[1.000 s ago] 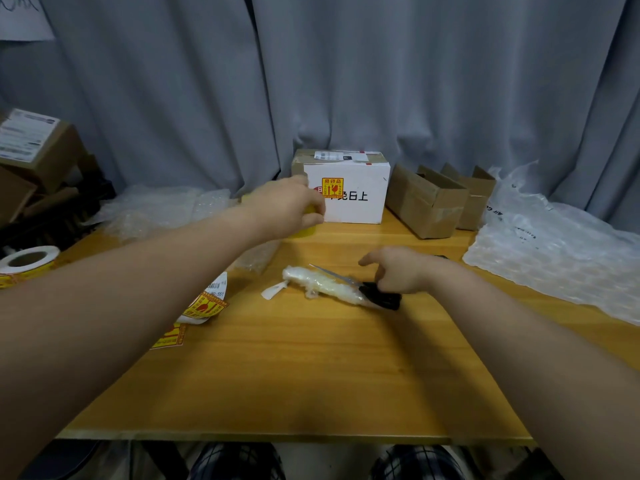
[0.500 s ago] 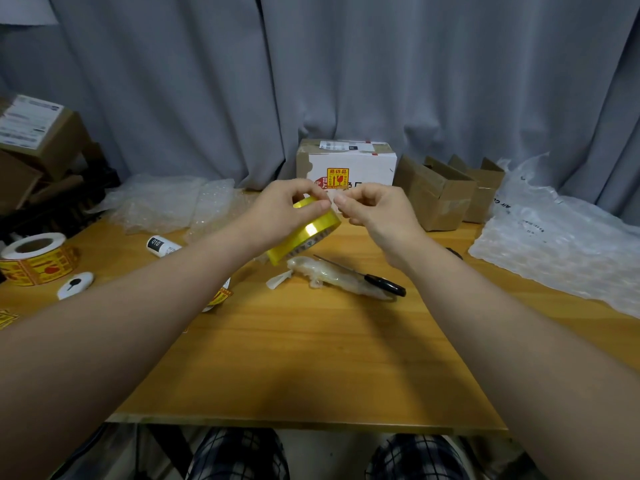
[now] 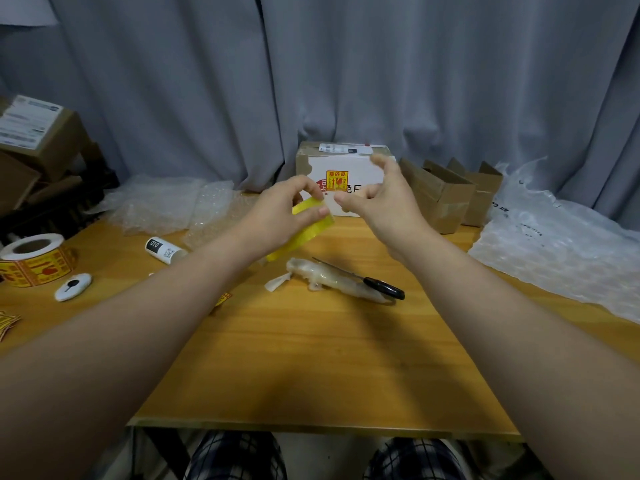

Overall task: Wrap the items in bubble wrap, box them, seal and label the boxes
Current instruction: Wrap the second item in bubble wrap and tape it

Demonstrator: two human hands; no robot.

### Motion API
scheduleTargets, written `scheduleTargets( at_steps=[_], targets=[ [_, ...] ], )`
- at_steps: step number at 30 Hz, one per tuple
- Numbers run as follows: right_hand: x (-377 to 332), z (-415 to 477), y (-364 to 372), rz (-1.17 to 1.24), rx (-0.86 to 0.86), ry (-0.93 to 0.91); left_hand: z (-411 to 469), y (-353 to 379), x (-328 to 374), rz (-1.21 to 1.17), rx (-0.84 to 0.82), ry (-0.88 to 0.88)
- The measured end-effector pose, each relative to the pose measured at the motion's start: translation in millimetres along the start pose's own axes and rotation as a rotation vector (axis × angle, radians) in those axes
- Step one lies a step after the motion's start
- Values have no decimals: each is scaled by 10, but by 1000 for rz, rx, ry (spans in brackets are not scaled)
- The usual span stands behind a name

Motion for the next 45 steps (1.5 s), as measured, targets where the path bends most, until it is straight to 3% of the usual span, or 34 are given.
scheduleTargets(
  at_steps=[7,11,19,26,30,33,36,38,43,45],
  targets=[
    [-170,-147,42,-40,-35,-245,-40,65,-67,-181,-12,-97],
    [-176,-156,62,-100,-34,-256,-35,7,-70,-243,24,-120],
    [-103,-71,34,-85,58,-182,26,-88,19,-86,127,-72],
    [-147,81,32,-537,46,-256,102,-126,40,23,75,-8],
    [-101,76,-5,-657,23,-333,205,-80,-4,85,29,-4],
    [367,82,-192,-625,-58,-108,300,-59,-98,201,37,0],
    [1062,-85,-75,-607,-454,247,461,123,-241,463,-23,17],
    [1267,-206,52,-621,-607,310,572,357,-378,559,-107,22],
    [1419,-240,80,-655,-613,345,676,856,-738,426,-335,-46],
    [1464,-261,32,-636,-589,370,613,848,-749,344,-279,-62]
  ],
)
Point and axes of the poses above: each hand's wrist, its own z-axis towards the middle knuckle, its own y-axis out of the palm, x = y × z, the point moved 9 cm from there along z, towards the middle knuckle, and after that the axes turned 7 degrees about -x, right-handed, at the moved point
